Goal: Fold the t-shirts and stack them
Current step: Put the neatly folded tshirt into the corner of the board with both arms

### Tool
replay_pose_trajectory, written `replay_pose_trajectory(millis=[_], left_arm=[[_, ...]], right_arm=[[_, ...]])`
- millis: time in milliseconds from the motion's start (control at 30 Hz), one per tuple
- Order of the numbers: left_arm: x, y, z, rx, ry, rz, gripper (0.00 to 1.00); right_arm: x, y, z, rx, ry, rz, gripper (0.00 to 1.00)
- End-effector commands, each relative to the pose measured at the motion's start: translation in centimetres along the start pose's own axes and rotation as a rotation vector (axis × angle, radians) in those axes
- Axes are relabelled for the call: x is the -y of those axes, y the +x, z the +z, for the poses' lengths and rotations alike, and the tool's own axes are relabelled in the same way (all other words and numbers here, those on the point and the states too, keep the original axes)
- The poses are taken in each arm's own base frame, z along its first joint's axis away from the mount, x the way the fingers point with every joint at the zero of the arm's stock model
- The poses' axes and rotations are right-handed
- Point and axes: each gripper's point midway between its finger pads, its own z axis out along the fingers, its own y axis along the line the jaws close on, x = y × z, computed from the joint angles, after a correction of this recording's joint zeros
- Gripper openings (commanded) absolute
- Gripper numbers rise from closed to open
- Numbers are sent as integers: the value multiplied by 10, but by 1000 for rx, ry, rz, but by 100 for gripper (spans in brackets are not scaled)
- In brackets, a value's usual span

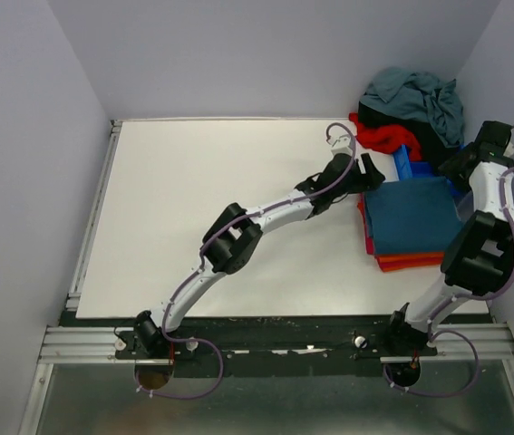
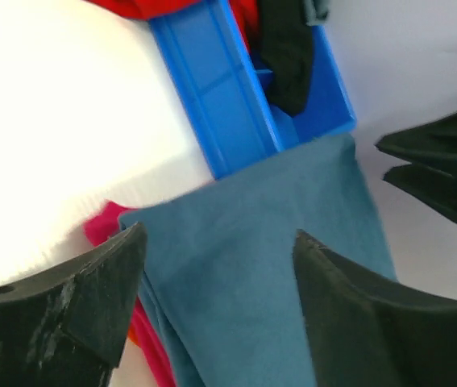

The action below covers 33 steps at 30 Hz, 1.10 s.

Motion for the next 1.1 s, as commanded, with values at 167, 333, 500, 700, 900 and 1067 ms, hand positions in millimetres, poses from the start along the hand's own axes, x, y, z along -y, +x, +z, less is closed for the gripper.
replay_pose_trajectory(millis=[167,333,500,700,900,1067], left_arm=[[-3,-71,-17,58,-7,76,83],[29,-66,-34,1,118,129,23],[60,-20,-37,-84,214,156,0],[62,25,-25,-153,239,136,0],[38,51,-7,-197,216,87,0],[3,74,0,-222,164,39,0]], right_arm=[[-16,-44,-58,182,-111,20,59],[-34,-20,-85,212,-311,74,16],[-33,-4,-76,153,-390,150,1],[-20,19,-55,94,-425,180,1],[-1,44,-26,67,-606,318,1],[8,81,10,-31,-661,414,1]])
